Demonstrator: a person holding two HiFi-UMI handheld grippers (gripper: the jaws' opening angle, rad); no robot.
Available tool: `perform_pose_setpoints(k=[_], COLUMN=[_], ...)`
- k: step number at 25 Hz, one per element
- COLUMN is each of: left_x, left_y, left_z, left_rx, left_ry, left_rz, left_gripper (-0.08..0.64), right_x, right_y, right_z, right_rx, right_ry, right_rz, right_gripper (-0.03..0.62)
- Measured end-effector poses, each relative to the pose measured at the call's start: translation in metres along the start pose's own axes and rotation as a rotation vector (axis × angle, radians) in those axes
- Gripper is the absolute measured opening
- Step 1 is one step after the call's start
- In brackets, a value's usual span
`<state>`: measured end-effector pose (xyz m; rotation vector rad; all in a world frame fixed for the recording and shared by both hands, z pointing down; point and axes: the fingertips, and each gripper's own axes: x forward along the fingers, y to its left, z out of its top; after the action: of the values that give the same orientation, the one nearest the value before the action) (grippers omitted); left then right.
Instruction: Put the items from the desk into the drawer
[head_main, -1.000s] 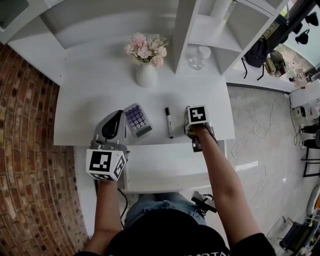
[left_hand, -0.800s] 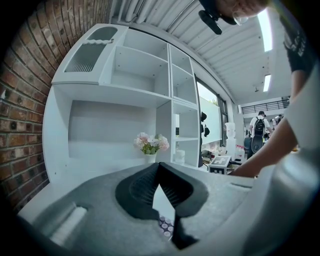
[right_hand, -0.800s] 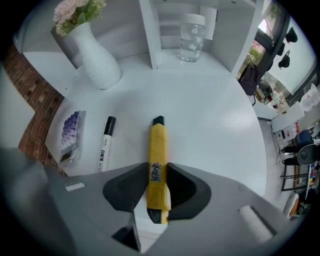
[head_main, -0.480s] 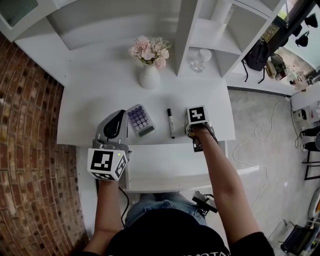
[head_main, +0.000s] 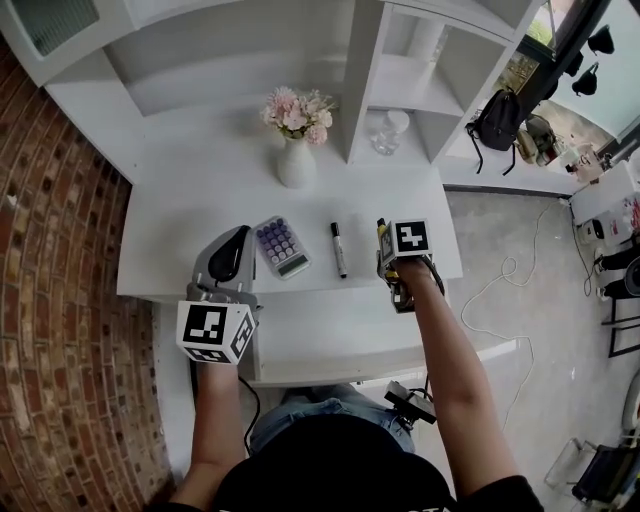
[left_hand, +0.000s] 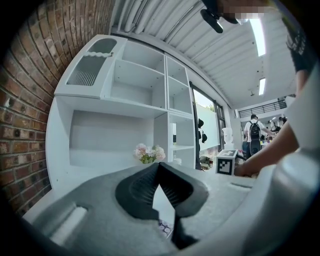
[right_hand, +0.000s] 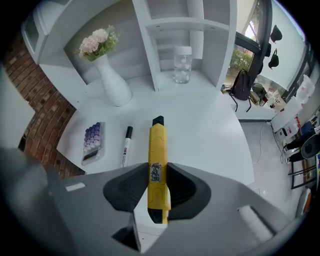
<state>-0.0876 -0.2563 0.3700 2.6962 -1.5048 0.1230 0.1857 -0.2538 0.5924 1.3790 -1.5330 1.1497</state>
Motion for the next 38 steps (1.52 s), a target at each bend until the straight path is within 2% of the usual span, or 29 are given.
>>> perform_pose_setpoints(k=[4,9,13,16,18,24,30,33,38], left_x=[-0.011,-0.023,-0.031,-0.039,-0.044,-0.058,-0.076,-0.085,-0.099], left_y=[-0.004,-0.010,-0.014,-0.017,-0.018,-0.022,-0.031,-0.037,-0.040], left_z=[0.006,0.016,0.021,0.025,0.029,0.035,0.037,0.037,0.028], left_rx=[-0.003,0.007,0.010,0.013,0.014,0.012,0.004,0.013,0.012], left_ry=[-0.023,-0.051,-0.068,-0.081,-0.091,-0.114,-0.129,-0.134,-0.130], left_rz=[-0.012,-0.032,-0.042,-0.049,-0.053,-0.071,-0.091,-0.111,-0.110], left_gripper=[-0.002,-0.002,-0.002,-0.002,-0.002,-0.002,-0.002,-0.002,-0.002], right_x=[-0.033,-0.080,-0.106,-0.124,-0.141,-0.197,-0.256,-0.273,-0.274], right_y=[0.011,0.026,0.037,0.040,0.046,0.060,0.072,0.072,0.061], right_z=[-0.010,-0.020,-0.027,-0.034,-0.036,-0.042,-0.062,-0.080,-0.115], right_rx=[-0.004,-0.029,-0.014,0.001,0.005,-0.026,-0.130,-0.139,-0.142], right_ry=[-0.049,-0.159,-0.248,-0.313,-0.398,-0.758,-1.076,-1.161,-1.188], right_rz=[0.010,0.011,0.029,0.013,0.024,0.048,-0.009,-0.027,-0.047], right_gripper=[0.123,0.123,0.123,0.123,0.123,0.123,0.123,0.123,0.123])
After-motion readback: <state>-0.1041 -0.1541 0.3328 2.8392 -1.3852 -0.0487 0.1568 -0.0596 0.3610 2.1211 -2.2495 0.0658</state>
